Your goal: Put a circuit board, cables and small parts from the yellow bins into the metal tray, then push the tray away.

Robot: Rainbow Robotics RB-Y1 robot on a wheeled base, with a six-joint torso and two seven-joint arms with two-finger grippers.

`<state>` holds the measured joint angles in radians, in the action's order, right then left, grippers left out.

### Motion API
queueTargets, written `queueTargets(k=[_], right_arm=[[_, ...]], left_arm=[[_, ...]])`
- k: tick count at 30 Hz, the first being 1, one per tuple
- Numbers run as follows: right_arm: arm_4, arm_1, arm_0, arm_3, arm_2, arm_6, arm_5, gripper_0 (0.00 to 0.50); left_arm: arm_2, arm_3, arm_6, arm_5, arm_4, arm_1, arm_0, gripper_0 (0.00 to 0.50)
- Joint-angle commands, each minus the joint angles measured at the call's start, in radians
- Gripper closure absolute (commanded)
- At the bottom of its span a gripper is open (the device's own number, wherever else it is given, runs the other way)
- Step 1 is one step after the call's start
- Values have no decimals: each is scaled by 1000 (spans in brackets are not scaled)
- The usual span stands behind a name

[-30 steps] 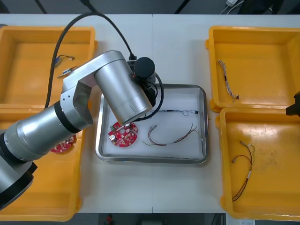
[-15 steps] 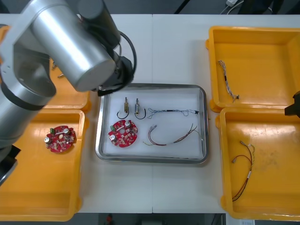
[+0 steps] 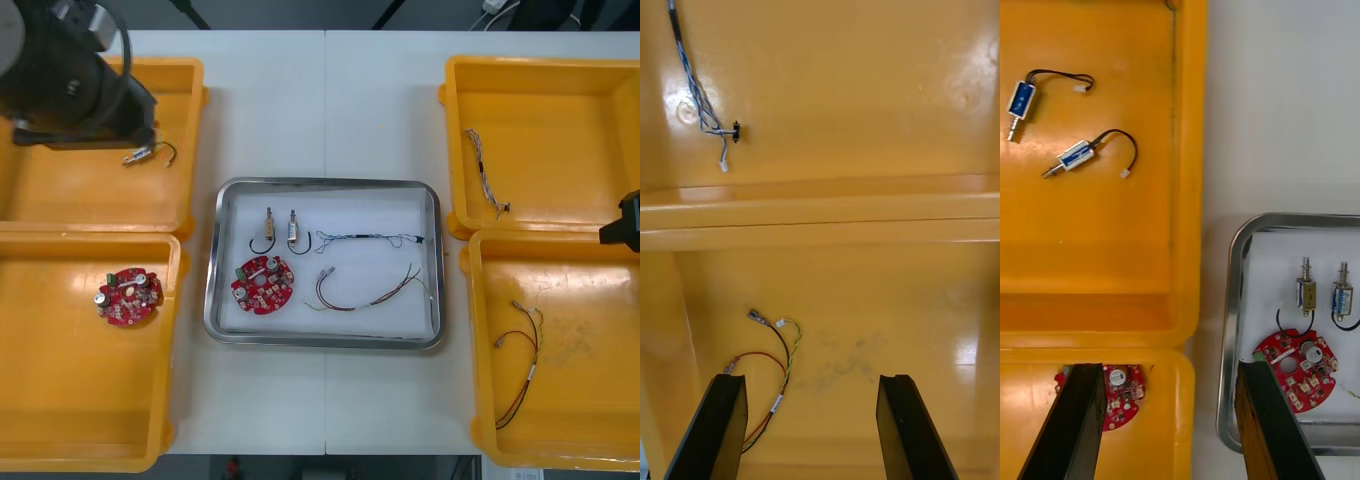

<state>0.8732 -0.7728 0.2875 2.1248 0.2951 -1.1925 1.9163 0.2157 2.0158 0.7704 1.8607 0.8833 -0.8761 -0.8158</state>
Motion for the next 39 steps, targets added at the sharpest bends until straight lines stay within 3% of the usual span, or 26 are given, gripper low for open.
queueTargets(k=[1, 13, 19, 31, 39], right_arm=[[17, 7, 2, 64, -36, 10, 4, 0], [66, -22, 128, 70, -257, -22, -8, 0], [81, -31, 216, 70, -407, -36, -43, 0], [105, -34, 391, 70, -705, -75, -120, 0], [87, -14, 475, 67, -887, -197, -192, 0]], left_arm=[[-182, 72, 116, -3, 75, -101, 122, 0], [-500, 181, 233, -52, 255, -184, 497, 0], [-564, 262, 231, -66, 226, -195, 644, 0], [-622, 305, 214, -112, 206, -195, 804, 0], [-658, 325, 214, -57, 207, -207, 810, 0]])
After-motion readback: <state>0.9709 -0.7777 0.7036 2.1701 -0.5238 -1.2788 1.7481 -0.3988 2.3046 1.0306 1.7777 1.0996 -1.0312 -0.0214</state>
